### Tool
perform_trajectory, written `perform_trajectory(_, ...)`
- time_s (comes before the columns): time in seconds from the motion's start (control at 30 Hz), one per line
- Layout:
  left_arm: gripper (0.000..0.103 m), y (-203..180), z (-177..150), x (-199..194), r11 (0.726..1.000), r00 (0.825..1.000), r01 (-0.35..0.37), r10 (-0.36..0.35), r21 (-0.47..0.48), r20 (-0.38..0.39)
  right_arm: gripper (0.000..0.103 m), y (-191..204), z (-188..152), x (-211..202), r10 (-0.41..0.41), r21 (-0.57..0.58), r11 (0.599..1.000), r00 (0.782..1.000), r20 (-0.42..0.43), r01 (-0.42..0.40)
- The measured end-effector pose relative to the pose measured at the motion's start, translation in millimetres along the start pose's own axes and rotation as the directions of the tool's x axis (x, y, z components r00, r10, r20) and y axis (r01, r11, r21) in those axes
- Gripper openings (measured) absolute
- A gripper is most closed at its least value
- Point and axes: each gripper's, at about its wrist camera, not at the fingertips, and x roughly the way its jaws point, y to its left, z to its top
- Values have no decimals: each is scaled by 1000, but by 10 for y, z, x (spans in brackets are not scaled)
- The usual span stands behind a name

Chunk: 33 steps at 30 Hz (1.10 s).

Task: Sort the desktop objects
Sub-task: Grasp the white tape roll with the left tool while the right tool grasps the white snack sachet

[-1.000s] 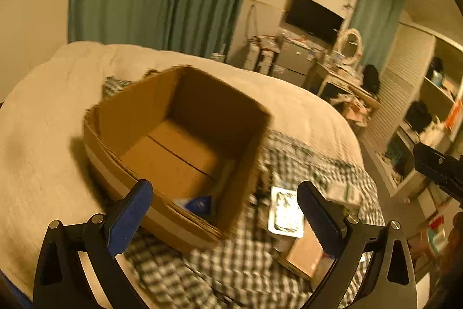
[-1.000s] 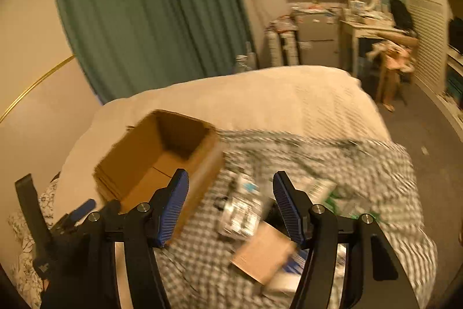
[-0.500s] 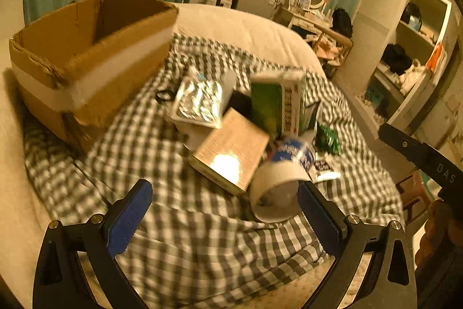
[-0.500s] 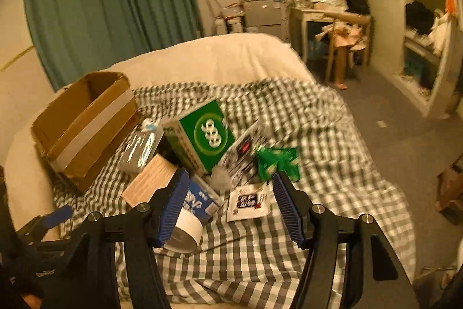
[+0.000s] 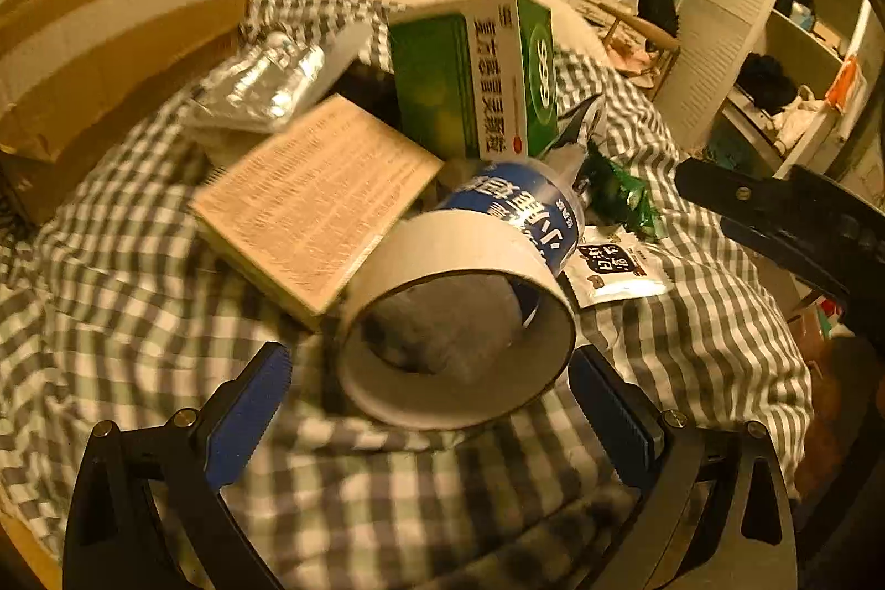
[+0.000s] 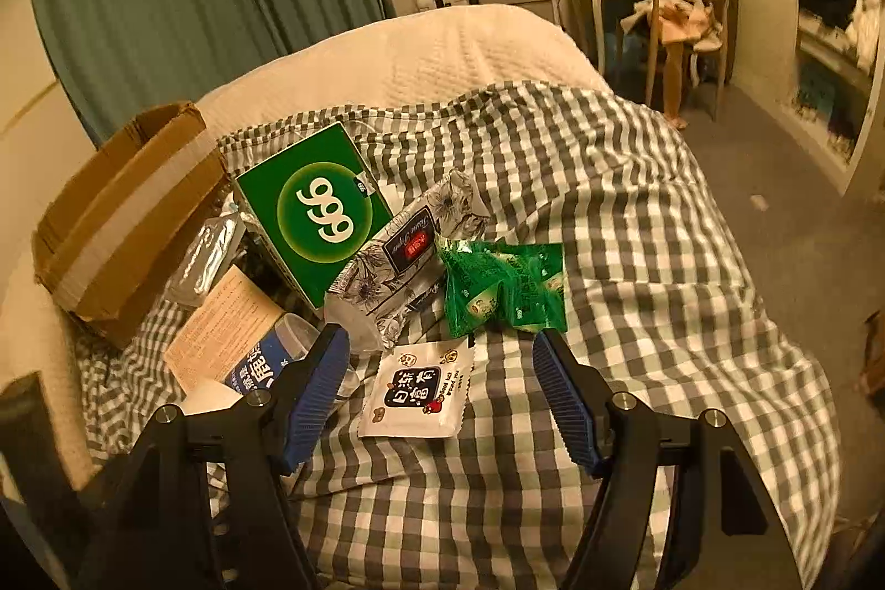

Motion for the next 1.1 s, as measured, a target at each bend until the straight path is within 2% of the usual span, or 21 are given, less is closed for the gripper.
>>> perform_trajectory(0.17,101,-90,47,184,997,997,-72,73,26,-17,69,-10,-81,110,4,-33,999,999,-40,-5)
perform_trajectory(0.23,81,-55,39,158,999,999,-50,50,6,-1,69,18,-101,166,5,-47,999,998,-56,-8)
perform_trajectory(0.27,80,-58,32,144,999,999,-36,36,10,5,69,46,-115,192,-2,-64,998,998,-67,-2)
perform_trajectory(0.33,80,-80,22,84,998,998,-61,61,34,14,69,107,-143,247,-10,-86,996,997,-78,3)
perform_trajectory(0.43,80,-47,-18,-72,998,997,-60,59,21,42,69,216,-206,372,-28,-147,989,993,-111,12)
perform_trajectory(0.57,80,42,-71,-250,998,996,-68,69,-6,60,69,346,-298,616,-106,-240,968,982,-155,67)
perform_trajectory(0.83,80,250,41,-431,997,995,-66,70,-46,74,71,379,-342,749,-143,-248,964,974,-176,97)
perform_trajectory(1.1,80,325,95,-525,996,995,-74,77,-48,71,47,340,-330,704,-176,-226,965,970,-168,136)
